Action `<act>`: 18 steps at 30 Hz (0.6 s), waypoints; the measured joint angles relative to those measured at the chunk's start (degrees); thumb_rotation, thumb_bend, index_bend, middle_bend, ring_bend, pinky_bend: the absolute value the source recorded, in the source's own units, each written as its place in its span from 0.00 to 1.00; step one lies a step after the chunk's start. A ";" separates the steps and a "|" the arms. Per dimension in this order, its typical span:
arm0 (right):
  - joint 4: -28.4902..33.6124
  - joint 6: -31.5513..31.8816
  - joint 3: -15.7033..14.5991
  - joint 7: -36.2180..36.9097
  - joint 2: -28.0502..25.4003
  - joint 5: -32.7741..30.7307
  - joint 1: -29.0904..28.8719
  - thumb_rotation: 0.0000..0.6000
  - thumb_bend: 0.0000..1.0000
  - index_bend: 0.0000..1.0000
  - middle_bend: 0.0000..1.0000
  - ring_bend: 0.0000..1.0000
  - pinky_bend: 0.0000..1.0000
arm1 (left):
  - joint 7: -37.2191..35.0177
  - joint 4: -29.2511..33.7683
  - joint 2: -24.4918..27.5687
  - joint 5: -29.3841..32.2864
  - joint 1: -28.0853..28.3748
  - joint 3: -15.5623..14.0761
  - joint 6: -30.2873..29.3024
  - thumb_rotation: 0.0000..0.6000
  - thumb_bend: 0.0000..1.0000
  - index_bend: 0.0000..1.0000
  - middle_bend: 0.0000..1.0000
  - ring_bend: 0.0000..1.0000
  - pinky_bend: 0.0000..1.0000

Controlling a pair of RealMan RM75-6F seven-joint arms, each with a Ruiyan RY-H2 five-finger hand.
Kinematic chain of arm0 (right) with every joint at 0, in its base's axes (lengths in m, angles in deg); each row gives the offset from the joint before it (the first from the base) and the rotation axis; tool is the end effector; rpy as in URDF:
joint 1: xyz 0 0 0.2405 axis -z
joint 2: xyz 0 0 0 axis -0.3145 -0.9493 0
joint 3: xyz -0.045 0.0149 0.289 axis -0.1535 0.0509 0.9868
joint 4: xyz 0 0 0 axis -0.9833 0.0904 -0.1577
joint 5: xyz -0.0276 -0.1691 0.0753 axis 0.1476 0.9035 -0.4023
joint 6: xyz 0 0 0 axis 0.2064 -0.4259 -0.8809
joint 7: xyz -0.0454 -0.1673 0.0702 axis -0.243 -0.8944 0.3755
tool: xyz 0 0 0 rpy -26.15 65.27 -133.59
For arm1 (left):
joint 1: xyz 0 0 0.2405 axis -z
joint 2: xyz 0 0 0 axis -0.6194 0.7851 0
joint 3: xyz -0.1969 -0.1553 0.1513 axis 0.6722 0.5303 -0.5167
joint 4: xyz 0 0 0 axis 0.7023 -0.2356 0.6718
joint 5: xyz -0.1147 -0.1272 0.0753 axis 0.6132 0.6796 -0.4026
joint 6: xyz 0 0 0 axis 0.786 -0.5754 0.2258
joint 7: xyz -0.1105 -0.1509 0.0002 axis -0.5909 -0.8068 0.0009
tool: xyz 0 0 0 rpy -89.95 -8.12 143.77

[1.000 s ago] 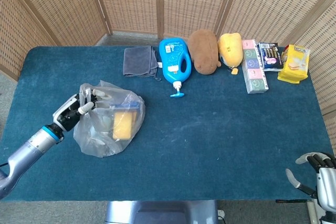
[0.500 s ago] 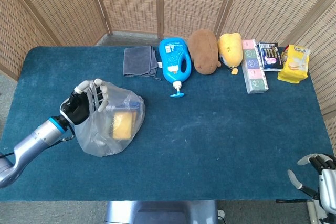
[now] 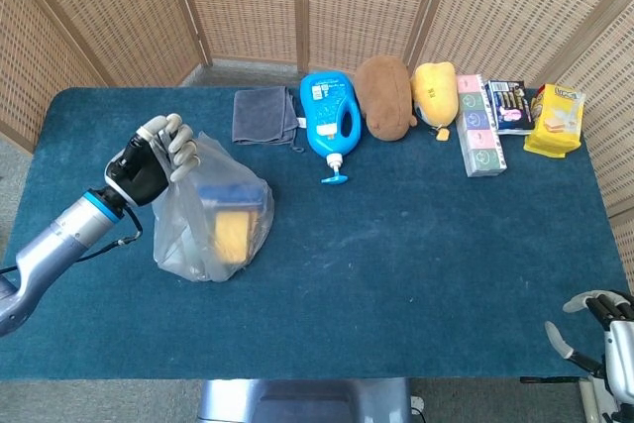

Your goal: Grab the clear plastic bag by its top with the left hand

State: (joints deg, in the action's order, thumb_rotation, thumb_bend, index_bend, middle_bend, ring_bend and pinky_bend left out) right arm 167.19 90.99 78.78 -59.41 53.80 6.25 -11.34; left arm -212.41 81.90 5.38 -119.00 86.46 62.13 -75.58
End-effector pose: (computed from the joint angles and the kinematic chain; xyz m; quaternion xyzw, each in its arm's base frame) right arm -0.3289 -0.1516 0.2200 0.5151 -0.4088 0.4280 0.6200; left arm -0.1136 0.4244 0.1911 0.0816 0.8244 0.5126 0.2258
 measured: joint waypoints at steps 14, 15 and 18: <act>-1.54 0.14 0.18 2.10 0.75 -0.09 0.12 0.23 0.32 0.48 0.44 0.31 0.21 | 4.03 4.32 6.48 7.55 2.70 9.41 5.28 0.64 0.48 0.61 0.69 0.70 0.79; -1.66 0.15 0.21 2.27 0.77 -0.11 0.12 0.23 0.32 0.48 0.44 0.31 0.21 | 4.25 4.40 6.68 7.88 2.86 9.84 5.72 0.64 0.49 0.61 0.69 0.70 0.79; -1.97 0.27 0.30 2.74 0.82 -0.20 0.19 0.23 0.32 0.48 0.44 0.31 0.21 | 5.03 4.74 7.32 9.16 3.34 11.56 7.33 0.63 0.53 0.61 0.69 0.70 0.79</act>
State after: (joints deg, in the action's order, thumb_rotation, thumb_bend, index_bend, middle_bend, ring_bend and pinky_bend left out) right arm 165.22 91.25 79.07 -56.67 54.62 6.05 -11.15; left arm -207.39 86.64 12.70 -109.83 89.79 73.69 -68.24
